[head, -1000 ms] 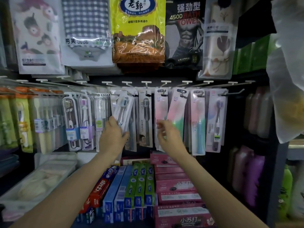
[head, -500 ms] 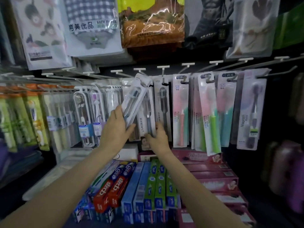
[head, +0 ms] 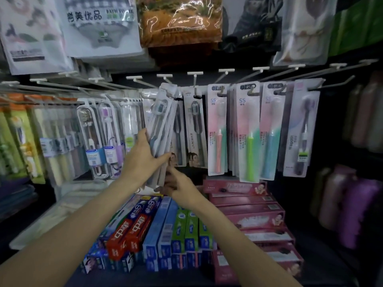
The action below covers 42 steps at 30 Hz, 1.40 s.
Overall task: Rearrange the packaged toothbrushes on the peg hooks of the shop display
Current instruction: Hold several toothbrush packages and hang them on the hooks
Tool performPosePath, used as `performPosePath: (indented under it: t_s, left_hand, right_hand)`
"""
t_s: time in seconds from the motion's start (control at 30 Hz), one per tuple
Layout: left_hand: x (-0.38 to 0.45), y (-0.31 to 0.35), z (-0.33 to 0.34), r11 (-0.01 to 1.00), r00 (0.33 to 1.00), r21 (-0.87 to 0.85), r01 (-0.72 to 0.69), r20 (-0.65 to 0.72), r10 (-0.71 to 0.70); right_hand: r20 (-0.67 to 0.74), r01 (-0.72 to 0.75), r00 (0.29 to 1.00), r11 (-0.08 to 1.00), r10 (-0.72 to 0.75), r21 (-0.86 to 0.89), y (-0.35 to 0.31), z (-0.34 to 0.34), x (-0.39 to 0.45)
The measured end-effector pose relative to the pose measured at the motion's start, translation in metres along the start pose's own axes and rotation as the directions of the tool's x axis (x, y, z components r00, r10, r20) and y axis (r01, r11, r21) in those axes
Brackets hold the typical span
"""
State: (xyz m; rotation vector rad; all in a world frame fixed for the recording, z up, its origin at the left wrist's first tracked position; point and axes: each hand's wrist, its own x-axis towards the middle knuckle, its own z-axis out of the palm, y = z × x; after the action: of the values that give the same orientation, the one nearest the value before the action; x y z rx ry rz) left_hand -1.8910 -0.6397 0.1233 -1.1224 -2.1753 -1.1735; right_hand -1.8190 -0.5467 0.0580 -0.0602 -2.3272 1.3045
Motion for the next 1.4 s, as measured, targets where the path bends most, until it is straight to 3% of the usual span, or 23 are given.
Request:
performPosePath:
  t_s: [0.07, 0.13, 0.27, 0.43, 0.7, 0.83, 0.93, 1.1, 1.27, 1.4]
  left_hand:
    - [0.003, -0.004, -0.007, 0.996, 1.0, 0.082, -0.017, -0.016, 0.018]
    - [0.007, -0.009, -0.015, 0.983, 0.999, 0.183, -0.034, -0.028, 0.04]
    - [0.01, -0.012, -0.028, 0.95, 0.998, 0.309, -0.046, -0.037, 0.06]
    - [0.008, -0.012, -0.026, 0.95, 0.996, 0.304, -0.078, -0.015, 0.087]
    - [0.008, -0.014, -0.019, 0.961, 0.997, 0.266, -0.071, -0.002, 0.074]
    - [0.009, -0.016, -0.019, 0.963, 0.996, 0.257, -0.079, -0.008, 0.084]
    - [0.01, -0.017, -0.021, 0.958, 0.995, 0.272, -0.088, -0.021, 0.097]
    - [0.009, -0.015, -0.023, 0.951, 0.994, 0.294, -0.094, -0.029, 0.107]
    - [0.005, -0.01, -0.016, 0.965, 0.995, 0.248, -0.079, -0.045, 0.093]
    - [-0.001, -0.005, 0.001, 0.994, 0.997, 0.098, -0.049, -0.06, 0.055]
  right_hand:
    - [-0.027, 0.006, 1.0, 1.0, -0.007, -0.005, -0.001, 0.003, -0.001]
    - [-0.15, 0.002, 0.989, 0.996, -0.014, -0.084, -0.004, 0.0, -0.001]
    - [-0.495, -0.055, 0.865, 0.963, -0.085, -0.262, -0.006, -0.016, 0.001]
    - [-0.647, -0.147, 0.762, 0.963, -0.037, -0.228, 0.0, -0.031, 0.004]
    - [-0.654, -0.288, 0.727, 0.957, 0.209, -0.014, -0.008, -0.045, 0.026]
    - [-0.658, -0.246, 0.751, 0.948, 0.055, -0.202, -0.018, -0.012, 0.028]
    - [-0.668, -0.158, 0.744, 0.966, -0.019, -0.204, -0.027, 0.009, 0.026]
    - [-0.667, -0.127, 0.745, 0.976, -0.024, -0.177, -0.031, 0.012, 0.021]
    - [-0.607, -0.131, 0.793, 0.986, 0.04, -0.106, -0.021, -0.009, 0.007]
    - [-0.602, -0.224, 0.799, 0.928, 0.0, -0.297, -0.015, -0.035, -0.009]
